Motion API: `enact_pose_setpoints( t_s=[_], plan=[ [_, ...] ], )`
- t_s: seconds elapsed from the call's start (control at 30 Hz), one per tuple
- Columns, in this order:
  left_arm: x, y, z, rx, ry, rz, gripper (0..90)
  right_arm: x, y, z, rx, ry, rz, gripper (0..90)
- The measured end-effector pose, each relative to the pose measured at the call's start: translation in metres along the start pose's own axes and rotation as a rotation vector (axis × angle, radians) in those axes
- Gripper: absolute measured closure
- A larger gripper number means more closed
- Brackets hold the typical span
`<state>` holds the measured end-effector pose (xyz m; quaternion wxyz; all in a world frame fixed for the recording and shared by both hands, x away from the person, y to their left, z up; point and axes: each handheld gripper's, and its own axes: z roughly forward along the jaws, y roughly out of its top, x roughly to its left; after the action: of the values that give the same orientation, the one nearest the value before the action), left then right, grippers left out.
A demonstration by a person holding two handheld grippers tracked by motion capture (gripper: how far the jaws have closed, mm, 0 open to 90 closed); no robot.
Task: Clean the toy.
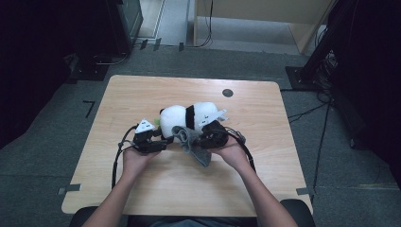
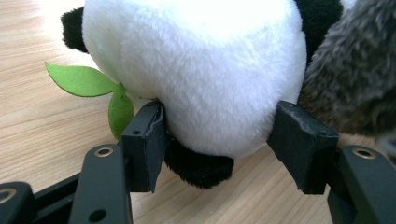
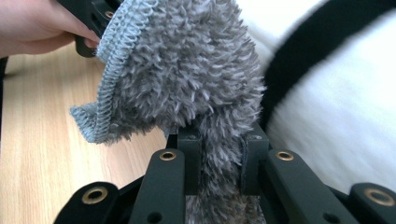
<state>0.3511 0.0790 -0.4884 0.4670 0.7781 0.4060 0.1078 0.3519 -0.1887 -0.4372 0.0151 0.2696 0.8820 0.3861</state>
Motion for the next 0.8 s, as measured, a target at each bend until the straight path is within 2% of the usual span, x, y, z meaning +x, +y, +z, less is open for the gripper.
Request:
enact_pose_setpoints(
  t_s=[0.3, 0.53, 0.8],
  plan=[
    [0.001, 0.000, -0.001, 0.005, -0.001, 0.000, 36.9, -0.011, -0.019, -0.028, -0.011, -0.053, 0.031, 76.4],
    [0.002, 0.002, -0.001, 0.014, -0.007, 0.003, 36.8, -0.023, -0.034, -0.051, -0.030, -0.090, 0.076, 76.4],
    [0.003, 0.002, 0.000, 0.011, -0.008, 0.001, 35.8, -0.036, -0.045, -0.066, -0.042, -0.129, 0.114, 76.3]
  ],
)
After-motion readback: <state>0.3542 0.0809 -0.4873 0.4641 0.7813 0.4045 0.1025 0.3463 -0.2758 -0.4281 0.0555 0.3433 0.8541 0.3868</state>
